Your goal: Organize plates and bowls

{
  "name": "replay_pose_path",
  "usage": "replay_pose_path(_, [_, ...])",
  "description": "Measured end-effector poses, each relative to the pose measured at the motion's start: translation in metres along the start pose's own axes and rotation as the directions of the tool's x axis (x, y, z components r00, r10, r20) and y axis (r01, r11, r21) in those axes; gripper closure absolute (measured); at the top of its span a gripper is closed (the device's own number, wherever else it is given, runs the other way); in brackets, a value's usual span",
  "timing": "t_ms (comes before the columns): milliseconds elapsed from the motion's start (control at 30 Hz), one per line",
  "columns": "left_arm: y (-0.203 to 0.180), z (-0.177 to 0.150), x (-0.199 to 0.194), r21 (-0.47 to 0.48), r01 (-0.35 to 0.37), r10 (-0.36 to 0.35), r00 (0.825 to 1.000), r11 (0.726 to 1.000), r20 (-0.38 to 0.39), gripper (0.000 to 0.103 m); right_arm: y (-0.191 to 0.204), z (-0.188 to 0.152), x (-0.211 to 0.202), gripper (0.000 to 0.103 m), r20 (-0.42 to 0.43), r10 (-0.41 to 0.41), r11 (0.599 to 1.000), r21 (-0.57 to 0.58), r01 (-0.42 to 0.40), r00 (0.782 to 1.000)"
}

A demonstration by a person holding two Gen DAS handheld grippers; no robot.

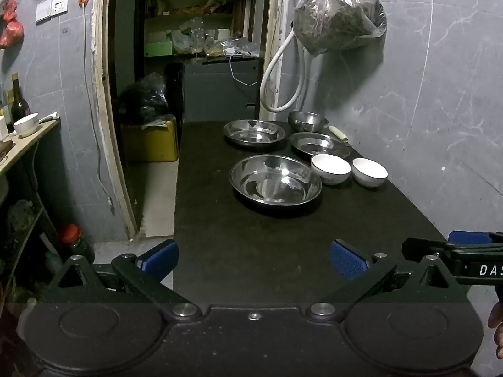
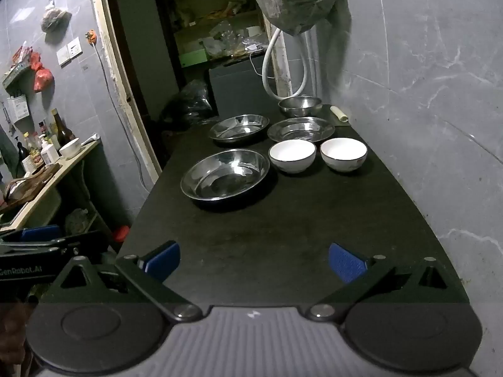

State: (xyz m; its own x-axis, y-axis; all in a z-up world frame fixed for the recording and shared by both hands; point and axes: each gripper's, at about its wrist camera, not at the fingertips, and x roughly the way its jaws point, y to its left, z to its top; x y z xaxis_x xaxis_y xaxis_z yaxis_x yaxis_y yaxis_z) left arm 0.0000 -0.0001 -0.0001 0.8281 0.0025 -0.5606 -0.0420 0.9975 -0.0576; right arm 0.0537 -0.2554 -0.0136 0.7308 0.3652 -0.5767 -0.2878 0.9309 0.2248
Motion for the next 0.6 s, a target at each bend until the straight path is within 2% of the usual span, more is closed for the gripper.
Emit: replay_pose_path(600, [0.0002,0.0001,-0.0001,-0.006,0.005,-0.005,1.000,1.000,-0.003,0.001,-0.0013,-0.0010,-0.0007,0.000,0.001,0.003,1.000,0.001,-0.003,1.000])
